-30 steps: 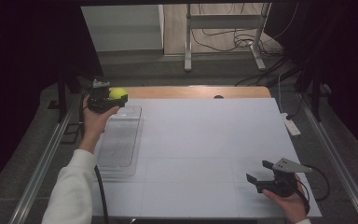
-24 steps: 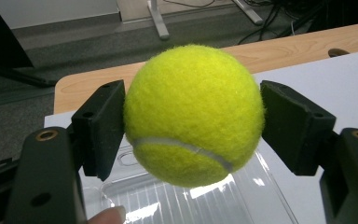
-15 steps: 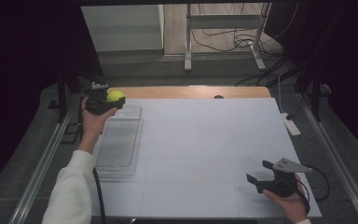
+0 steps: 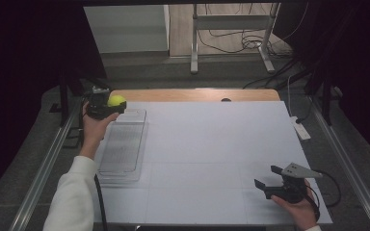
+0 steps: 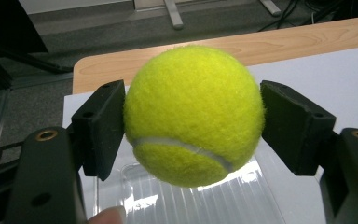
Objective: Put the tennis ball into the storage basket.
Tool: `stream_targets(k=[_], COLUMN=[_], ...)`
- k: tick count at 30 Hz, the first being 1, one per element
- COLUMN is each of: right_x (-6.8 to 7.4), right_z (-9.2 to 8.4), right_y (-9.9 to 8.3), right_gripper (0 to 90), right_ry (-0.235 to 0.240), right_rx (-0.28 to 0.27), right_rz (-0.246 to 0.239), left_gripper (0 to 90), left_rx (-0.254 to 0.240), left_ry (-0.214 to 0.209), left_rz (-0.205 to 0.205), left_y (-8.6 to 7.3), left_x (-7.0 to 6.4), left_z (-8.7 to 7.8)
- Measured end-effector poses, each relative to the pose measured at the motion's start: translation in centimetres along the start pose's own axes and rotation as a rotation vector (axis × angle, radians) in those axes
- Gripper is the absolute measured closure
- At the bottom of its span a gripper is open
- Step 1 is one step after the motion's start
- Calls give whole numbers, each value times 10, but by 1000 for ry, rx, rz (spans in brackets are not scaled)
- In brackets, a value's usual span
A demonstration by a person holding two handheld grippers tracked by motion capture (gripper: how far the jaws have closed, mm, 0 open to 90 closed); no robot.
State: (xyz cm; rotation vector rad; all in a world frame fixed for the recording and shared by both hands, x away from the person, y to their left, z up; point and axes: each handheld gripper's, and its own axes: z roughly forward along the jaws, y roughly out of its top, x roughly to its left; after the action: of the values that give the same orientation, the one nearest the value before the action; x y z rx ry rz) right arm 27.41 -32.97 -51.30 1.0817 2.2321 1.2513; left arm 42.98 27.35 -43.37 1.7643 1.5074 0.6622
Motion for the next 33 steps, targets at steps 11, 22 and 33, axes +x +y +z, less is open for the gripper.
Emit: stream_targets(k=[11,22,33], right_x=[0,0,0], right_z=[0,0,0], right_y=[0,0,0], right_gripper=[120,120,120], right_ry=[1,-1,0], right_rx=[0,2,-1], right_rz=[0,-1,-2], left_gripper=[272,271,271], left_rx=[18,104,147], left_ry=[3,34,45], left_rz=[1,-17,-14], left_y=[-1,-11,-18], left_x=[1,8,13], left_z=[3,18,25])
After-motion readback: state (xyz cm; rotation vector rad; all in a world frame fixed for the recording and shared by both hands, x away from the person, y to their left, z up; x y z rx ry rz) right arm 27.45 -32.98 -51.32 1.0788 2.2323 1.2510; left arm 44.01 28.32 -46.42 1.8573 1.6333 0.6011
